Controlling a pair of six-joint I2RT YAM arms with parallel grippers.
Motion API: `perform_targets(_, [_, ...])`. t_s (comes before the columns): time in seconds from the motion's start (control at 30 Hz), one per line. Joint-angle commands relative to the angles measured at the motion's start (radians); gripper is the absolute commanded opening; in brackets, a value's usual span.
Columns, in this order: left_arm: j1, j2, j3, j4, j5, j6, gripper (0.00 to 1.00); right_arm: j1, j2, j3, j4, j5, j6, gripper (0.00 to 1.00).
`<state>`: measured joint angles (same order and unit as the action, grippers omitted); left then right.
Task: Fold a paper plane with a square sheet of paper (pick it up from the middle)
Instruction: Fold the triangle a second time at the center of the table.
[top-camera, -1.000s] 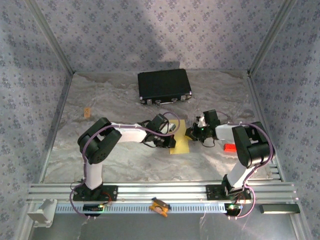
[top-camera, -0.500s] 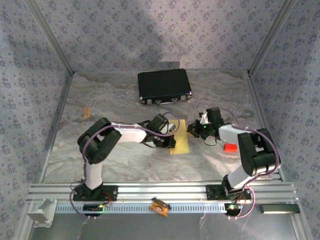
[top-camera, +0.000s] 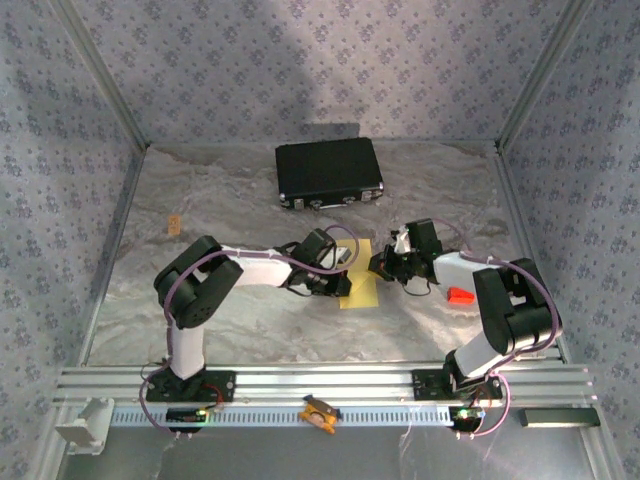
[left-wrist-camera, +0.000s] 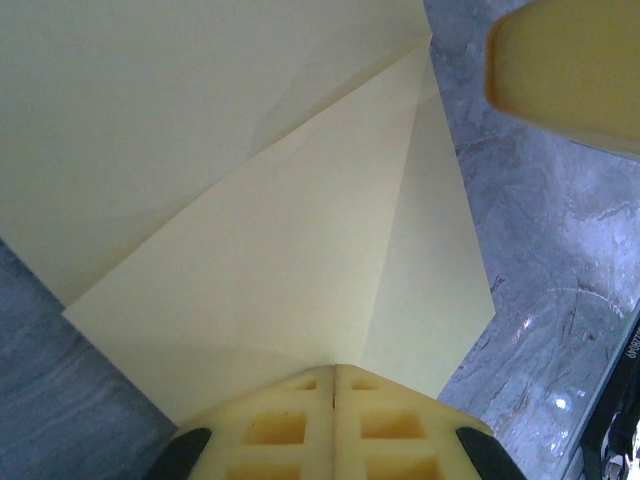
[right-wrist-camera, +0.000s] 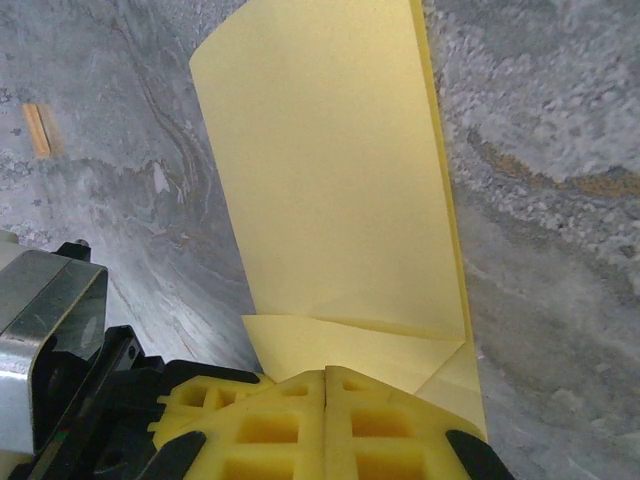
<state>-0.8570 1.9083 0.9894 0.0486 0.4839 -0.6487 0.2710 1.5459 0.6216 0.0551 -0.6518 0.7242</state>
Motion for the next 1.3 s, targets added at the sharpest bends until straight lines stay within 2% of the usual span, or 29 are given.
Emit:
perform_targets(0.0, [-0.004,0.024,-0.058,-0.075,-0.031,-0.012,0.04,0.006,0.020,0.009,-0.011,-0.047,0.001,0.02])
perform_targets(0.3, [-0.004,-0.001,-0.111,-0.036,-0.044,-0.048,0.04,0.019,0.013,0.031,-0.099,-0.039,-0.023,0.02])
perform_targets(0.83, [-0.004,-0.006,-0.075,-0.092,-0.049,-0.005,0.04,0.019,-0.001,0.037,-0.095,-0.011,-0.025,0.01])
perform_targets(1.27, [-0.004,0.005,-0.070,-0.077,-0.053,-0.006,0.04,0.088,0.095,0.093,-0.076,-0.040,-0.031,0.00])
